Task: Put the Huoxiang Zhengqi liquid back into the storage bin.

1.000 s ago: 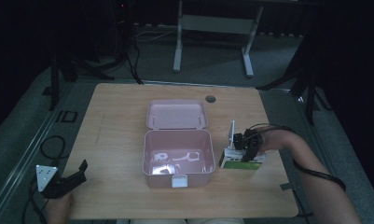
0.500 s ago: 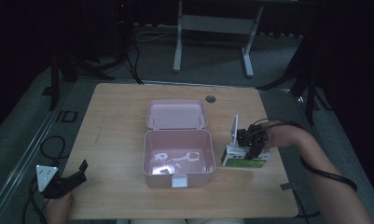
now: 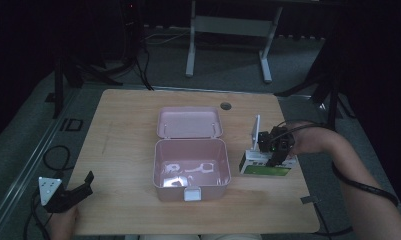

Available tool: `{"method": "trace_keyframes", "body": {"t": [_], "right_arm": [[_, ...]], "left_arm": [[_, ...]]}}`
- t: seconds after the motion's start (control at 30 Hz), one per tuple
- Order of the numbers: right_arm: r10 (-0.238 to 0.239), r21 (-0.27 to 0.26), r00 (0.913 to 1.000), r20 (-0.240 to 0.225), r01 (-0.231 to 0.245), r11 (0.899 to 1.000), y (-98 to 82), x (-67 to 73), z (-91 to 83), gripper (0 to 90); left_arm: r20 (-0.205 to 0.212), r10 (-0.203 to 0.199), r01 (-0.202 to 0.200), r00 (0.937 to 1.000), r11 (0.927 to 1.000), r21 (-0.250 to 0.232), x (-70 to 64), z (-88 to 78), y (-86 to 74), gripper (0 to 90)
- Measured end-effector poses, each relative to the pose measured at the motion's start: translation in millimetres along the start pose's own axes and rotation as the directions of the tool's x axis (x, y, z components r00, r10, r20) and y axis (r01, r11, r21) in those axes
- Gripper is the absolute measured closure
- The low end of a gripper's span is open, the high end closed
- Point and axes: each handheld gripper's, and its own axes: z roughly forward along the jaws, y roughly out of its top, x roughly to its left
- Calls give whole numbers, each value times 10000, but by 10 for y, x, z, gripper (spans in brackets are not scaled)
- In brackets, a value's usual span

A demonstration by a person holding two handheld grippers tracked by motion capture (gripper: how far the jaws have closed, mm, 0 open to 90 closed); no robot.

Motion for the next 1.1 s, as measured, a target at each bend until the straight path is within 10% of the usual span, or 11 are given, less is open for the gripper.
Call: {"method": "trace_keyframes", "body": {"t": [1.1], "right_arm": [[-227,-269,9989,406,238,9994,345,76,-602,623]], "left_arm": [[25,-66,67,10000,10000,-33,6,-3,1,16]]}}
